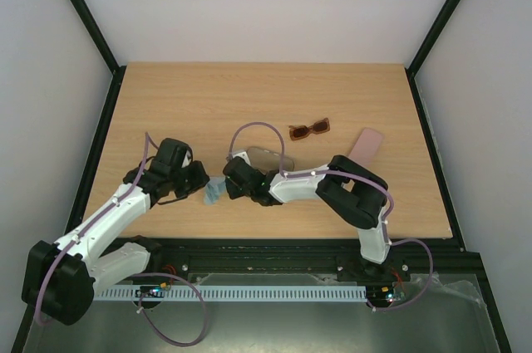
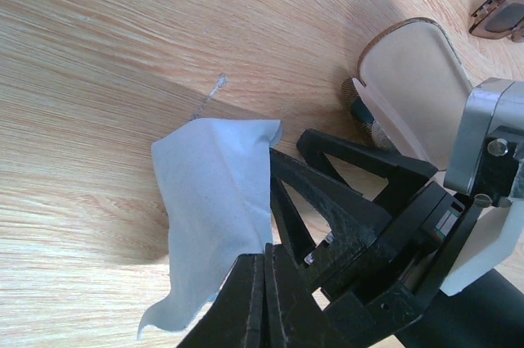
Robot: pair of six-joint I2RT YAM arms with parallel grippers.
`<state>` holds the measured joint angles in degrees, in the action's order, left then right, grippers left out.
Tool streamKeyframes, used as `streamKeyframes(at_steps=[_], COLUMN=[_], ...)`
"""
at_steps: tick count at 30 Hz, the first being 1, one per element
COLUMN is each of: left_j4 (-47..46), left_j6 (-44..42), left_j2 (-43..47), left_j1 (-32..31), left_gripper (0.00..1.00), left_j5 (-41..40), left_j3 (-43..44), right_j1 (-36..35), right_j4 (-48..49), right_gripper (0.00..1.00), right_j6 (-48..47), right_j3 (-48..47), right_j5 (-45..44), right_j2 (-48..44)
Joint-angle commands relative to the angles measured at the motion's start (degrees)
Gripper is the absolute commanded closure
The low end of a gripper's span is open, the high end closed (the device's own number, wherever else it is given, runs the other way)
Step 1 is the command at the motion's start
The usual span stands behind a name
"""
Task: Organize the sunglasses
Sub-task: Fold the glasses cleaning cloth at the center of the board.
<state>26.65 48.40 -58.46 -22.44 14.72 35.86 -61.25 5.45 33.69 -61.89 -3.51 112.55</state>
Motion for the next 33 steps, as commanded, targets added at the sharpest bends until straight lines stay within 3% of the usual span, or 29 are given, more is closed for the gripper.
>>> streamKeyframes(at_steps=[1,6,13,20,33], left_j4=[1.9,2.0,-0.7,-1.3,2.8], left_j6=[-0.4,0.1,1.0,0.7,-3.6], left_j2=[0.3,-1.1,-3.3,-3.6,-1.9], left_j1=[0.7,1.4,3.3,4.5,8.0], left_gripper=[0.98,0.98,0.98,0.98,0.98], left_j5=[-1.6,-5.0,-6.7,-6.7,-5.7], left_j3=[1.8,1.4,0.4,0.3,10.9], right_j1=[0.0,0.0,0.0,0.0,0.8], right_j4=[-0.1,-0.5,-3.4,-5.6,-8.5], right_gripper=[0.6,0.61,0.71,0.98,0.99], right_j6=[0.4,0.2,-0.6,-0.6,-3.1], right_j3=[-1.3,-4.3,-7.2,-9.6,-8.7], right_j5=[0.9,2.0,0.1,-1.0,-9.8], right_j2=[1.9,4.4,6.9,8.8,-6.5])
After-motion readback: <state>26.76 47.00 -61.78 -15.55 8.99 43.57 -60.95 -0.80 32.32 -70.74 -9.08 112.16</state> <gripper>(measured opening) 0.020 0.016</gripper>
